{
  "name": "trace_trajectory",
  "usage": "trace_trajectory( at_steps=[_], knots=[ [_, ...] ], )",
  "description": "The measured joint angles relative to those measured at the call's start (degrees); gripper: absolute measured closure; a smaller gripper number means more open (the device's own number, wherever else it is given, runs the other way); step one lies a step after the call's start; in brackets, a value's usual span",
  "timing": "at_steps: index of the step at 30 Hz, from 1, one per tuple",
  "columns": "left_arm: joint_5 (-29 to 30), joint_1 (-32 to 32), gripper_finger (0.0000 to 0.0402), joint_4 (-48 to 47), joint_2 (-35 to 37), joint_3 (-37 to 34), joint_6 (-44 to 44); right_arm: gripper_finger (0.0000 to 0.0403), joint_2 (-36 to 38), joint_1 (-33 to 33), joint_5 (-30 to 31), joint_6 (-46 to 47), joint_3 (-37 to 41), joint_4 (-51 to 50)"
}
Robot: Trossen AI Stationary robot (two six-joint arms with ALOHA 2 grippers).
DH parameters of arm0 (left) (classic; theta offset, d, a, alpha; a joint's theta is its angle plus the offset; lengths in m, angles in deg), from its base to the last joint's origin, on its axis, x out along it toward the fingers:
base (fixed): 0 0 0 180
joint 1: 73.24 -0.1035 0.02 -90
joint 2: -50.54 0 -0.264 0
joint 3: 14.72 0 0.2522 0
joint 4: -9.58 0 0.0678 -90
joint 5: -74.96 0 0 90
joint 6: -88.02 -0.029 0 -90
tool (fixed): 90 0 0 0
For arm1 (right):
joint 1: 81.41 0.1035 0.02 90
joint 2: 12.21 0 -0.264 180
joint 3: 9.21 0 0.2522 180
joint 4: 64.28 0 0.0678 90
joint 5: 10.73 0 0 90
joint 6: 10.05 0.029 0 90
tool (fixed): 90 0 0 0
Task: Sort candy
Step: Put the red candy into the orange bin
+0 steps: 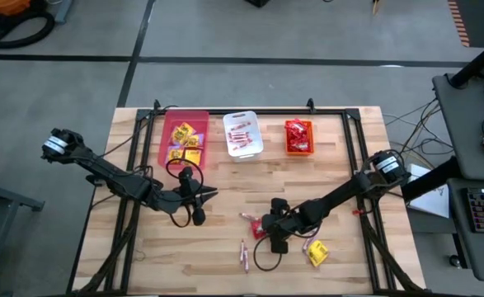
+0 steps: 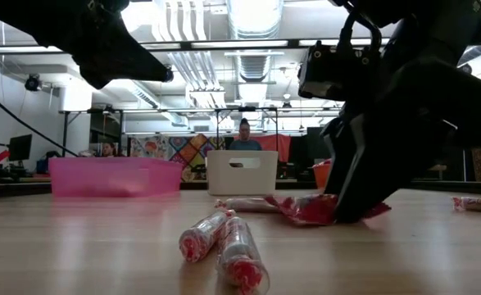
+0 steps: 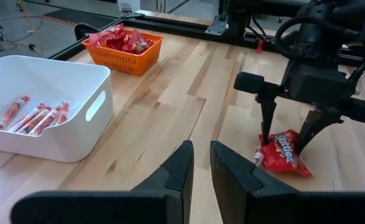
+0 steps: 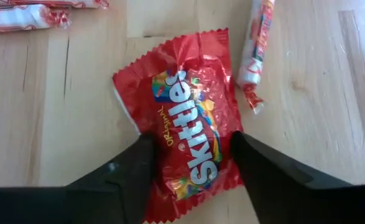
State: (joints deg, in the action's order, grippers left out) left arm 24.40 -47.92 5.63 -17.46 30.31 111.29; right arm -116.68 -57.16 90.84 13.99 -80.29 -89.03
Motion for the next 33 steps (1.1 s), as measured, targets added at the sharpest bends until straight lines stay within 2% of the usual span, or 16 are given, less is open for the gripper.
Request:
trace_trajectory(
  at_steps=[8,18,23,27,33],
  knots=[
    [0.0,0.0,0.0363,0.0,0.0,0.0,0.0,0.0253,0.4,0.0,0.1,-0.4,0.1,-0.1],
    [-0.1,0.0,0.0363,-0.2,0.0,0.0,0.0,0.0286,4.6,0.0,-1.8,-0.7,0.5,-2.1],
    [-0.2,0.1,0.0363,-1.0,0.0,0.0,0.0,0.0299,9.5,-0.1,-2.8,0.7,0.4,-4.5],
    [-2.5,0.2,0.0363,-1.1,0.1,0.0,0.0,0.0313,14.2,-0.7,-2.9,3.0,0.4,-9.5],
    [-6.0,0.2,0.0363,-1.1,0.1,0.0,0.0,0.0333,22.6,-4.5,0.6,6.9,0.4,-15.7]
  ],
)
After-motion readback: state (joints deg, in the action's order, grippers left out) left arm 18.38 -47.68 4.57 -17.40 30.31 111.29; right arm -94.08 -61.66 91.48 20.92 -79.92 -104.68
